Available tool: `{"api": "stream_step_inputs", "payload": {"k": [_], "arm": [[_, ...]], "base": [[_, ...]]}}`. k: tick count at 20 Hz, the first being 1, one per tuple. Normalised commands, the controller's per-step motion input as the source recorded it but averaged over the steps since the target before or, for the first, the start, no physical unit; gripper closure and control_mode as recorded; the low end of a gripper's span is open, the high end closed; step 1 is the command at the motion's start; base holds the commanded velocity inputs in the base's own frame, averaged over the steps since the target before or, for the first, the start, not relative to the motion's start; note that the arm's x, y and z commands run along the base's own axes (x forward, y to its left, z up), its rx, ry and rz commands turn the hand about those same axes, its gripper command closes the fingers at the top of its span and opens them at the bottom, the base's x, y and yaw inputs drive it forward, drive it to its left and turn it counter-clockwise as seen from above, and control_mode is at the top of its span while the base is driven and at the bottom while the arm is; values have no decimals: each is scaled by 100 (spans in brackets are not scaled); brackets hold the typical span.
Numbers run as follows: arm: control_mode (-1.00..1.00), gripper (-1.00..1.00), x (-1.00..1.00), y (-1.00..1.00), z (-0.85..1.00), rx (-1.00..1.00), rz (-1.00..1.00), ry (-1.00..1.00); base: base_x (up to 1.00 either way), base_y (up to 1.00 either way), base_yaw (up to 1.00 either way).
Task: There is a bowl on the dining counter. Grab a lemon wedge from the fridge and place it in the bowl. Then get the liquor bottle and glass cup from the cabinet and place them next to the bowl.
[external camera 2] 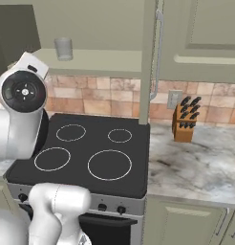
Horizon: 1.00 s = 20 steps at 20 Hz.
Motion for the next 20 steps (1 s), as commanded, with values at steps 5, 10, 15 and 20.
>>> {"api": "stream_step_inputs", "payload": {"k": [5, 10, 15, 20], "arm": [[-100, -100, 71, 10, 9, -28, 18, -24], [-100, -100, 88, 7, 26, -30, 7, -10], [-100, -100, 80, 17, 29, -33, 1, -4], [-100, -100, 62, 10, 2, -22, 0, -9]], "base": [[0, 0, 0], [0, 0, 0], [0, 0, 0], [0, 0, 0]]}}
